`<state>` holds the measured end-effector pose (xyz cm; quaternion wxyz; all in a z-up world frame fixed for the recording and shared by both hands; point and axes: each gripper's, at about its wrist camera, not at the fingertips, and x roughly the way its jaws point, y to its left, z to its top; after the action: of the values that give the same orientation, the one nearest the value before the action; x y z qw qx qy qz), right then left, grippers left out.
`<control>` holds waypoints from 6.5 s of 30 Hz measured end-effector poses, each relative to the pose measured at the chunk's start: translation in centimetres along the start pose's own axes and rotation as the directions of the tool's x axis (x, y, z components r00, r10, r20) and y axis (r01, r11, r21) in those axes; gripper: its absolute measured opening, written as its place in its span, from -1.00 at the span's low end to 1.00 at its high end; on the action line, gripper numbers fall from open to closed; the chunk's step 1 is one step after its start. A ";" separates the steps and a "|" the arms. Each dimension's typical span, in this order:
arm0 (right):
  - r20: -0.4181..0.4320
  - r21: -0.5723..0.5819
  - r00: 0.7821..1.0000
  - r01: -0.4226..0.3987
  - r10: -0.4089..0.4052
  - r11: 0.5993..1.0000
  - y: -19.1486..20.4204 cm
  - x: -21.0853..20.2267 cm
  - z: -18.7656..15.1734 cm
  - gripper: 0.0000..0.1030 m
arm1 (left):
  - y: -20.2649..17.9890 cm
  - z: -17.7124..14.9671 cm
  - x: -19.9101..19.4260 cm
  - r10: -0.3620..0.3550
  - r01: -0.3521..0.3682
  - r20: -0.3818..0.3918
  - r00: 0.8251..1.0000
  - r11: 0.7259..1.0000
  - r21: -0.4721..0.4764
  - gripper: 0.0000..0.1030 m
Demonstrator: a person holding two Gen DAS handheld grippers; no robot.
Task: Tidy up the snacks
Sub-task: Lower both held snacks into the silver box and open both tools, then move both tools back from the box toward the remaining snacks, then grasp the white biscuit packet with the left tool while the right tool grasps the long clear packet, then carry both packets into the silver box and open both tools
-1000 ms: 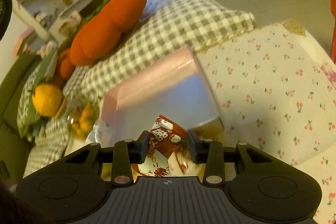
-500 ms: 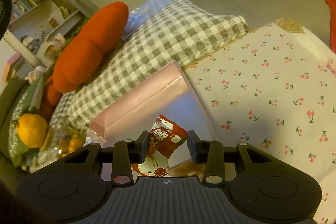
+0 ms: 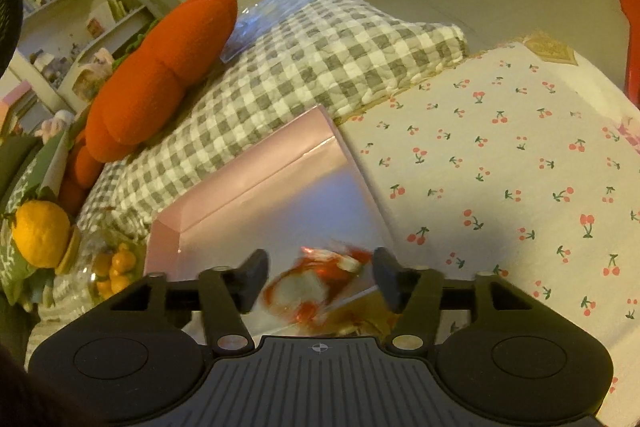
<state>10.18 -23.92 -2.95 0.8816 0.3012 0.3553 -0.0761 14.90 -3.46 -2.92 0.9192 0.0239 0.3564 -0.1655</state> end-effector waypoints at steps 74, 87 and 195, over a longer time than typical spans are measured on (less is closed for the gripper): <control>-0.318 -0.645 0.941 -0.125 -0.116 0.754 -2.1 -4.3 -10.7 0.70 | -3.9 -9.1 -6.1 -0.124 0.193 -0.219 0.968 0.924 0.331 0.39; -0.285 -0.665 0.951 -0.107 -0.119 0.739 -1.3 -6.8 -11.4 0.70 | -3.8 -9.7 -7.4 -0.151 0.216 -0.235 0.960 0.934 0.286 0.35; -0.006 0.038 0.992 -0.123 0.123 0.992 0.2 3.0 0.6 -0.42 | 0.1 -0.1 1.7 -0.039 0.037 -0.028 0.999 0.997 -0.061 -0.21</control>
<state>12.80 -23.91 -4.49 0.8774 0.3393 0.3381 -0.0270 16.07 -3.85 -4.10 0.9109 -0.0081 0.3750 -0.1717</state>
